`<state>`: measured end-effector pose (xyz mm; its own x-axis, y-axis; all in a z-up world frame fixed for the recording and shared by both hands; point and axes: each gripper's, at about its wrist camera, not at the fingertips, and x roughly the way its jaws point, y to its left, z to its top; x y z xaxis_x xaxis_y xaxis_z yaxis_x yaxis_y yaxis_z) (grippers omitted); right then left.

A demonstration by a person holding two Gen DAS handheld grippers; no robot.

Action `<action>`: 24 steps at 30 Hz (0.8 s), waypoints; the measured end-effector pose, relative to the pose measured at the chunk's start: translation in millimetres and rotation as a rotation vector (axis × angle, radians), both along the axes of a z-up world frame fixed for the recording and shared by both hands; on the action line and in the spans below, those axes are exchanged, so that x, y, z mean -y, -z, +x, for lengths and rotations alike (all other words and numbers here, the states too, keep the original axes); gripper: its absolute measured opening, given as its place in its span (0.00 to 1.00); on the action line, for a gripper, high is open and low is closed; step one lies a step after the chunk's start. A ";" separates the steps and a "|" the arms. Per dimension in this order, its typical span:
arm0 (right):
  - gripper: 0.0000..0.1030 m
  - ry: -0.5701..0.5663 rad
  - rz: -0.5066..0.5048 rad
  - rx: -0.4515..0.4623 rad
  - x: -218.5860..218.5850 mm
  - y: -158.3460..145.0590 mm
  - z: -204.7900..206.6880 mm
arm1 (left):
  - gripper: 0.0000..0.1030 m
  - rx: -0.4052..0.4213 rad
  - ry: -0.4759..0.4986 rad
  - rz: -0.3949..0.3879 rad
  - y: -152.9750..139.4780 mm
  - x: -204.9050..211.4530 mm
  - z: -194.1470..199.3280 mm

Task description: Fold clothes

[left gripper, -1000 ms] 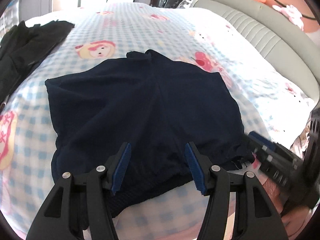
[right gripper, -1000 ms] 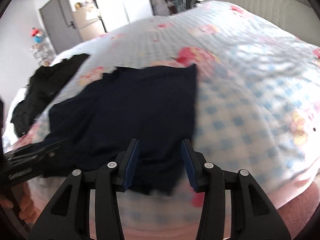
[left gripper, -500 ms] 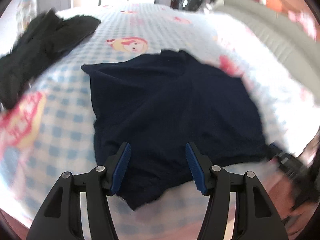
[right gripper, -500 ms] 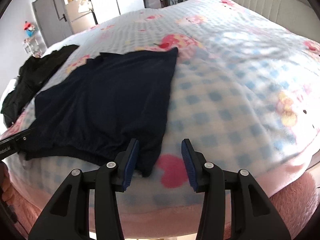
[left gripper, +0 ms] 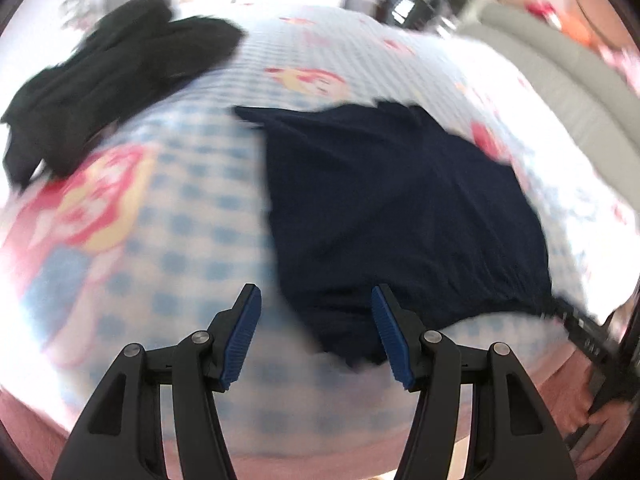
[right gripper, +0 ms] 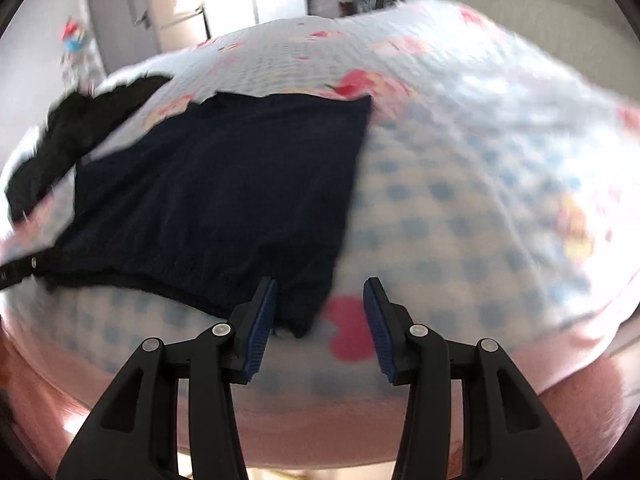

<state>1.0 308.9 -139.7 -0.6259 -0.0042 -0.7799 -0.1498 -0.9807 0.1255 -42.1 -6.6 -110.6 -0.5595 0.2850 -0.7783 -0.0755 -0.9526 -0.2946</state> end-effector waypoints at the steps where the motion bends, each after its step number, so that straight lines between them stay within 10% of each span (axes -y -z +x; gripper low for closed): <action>1: 0.44 0.006 -0.032 -0.003 -3.5 -0.6 1.6 | 0.58 -0.002 -0.019 0.056 -1.3 11.4 3.2; 12: 0.46 0.029 -0.133 -0.058 -0.9 -17.8 16.2 | 0.58 0.056 0.016 0.338 10.6 19.3 4.5; 24: 0.54 0.012 -0.026 0.077 1.3 6.4 6.5 | 0.51 0.152 0.036 0.025 17.5 -15.3 1.9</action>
<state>7.5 307.6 -146.1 -0.5645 -0.0183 -0.8253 -0.1713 -0.9754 0.1388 -40.3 8.8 -128.1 -0.4250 0.3228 -0.8457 -0.0619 -0.9424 -0.3286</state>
